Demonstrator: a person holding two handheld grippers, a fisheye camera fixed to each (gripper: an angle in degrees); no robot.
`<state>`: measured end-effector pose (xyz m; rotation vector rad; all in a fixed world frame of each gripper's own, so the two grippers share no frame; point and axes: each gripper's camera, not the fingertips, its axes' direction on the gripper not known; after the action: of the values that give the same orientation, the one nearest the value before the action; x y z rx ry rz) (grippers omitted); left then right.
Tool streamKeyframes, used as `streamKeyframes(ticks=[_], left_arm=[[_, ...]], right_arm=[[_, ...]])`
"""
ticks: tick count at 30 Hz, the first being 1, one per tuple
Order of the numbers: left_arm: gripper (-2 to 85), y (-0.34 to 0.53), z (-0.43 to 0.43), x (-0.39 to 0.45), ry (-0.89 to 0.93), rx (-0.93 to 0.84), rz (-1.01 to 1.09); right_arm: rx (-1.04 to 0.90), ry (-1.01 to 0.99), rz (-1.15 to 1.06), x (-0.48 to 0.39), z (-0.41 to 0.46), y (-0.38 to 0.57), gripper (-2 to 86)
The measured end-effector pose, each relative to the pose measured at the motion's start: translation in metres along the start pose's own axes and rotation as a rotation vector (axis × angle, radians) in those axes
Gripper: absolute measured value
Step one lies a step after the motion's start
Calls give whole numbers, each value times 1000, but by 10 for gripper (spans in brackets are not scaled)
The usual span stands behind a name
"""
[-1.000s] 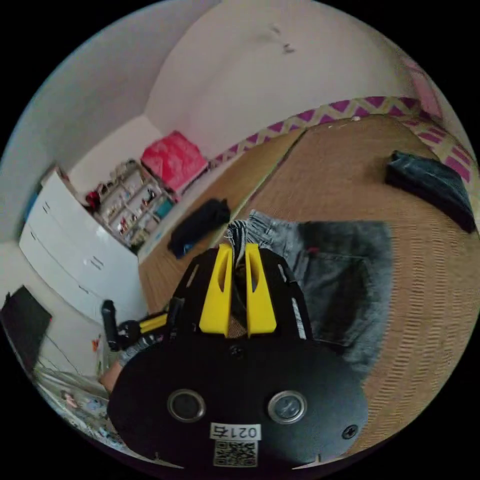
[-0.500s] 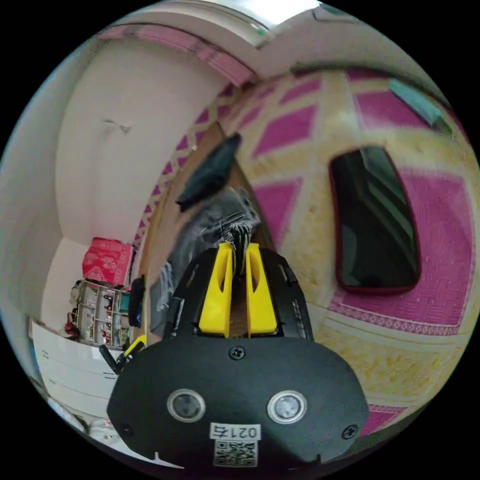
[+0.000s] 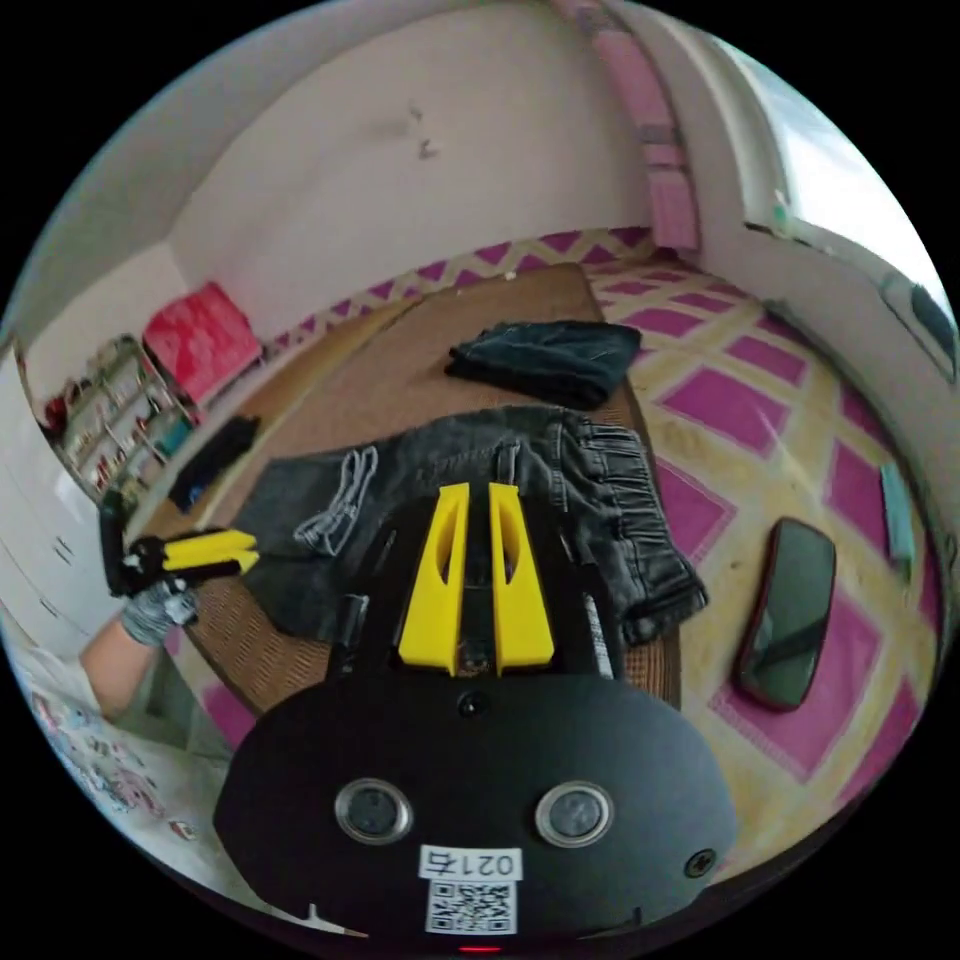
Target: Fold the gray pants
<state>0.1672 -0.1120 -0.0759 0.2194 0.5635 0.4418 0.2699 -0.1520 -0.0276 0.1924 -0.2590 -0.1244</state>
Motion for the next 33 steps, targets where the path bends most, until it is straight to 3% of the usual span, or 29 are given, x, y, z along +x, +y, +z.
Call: streamKeyframes(ticks=[4,11,21,28,33], left_arm=[[80,-28,28,10,33,-31,35],[111,-54,70,21,49,-103,83],[82,-85,79,-11,40,-177,102],[57,-94,76,-103,392,-174,-54],[54,-100,66,-130,411,-145,-64]], right_arm=[[-291,142,-108,-21,77,-16,44],[-236,215,-179,-47,84,-5,28],[-162,145,-135,-46,81,11,15],[-163,139,-121,-49,80,14,12],[-163,101,-90,-44,78,15,11]])
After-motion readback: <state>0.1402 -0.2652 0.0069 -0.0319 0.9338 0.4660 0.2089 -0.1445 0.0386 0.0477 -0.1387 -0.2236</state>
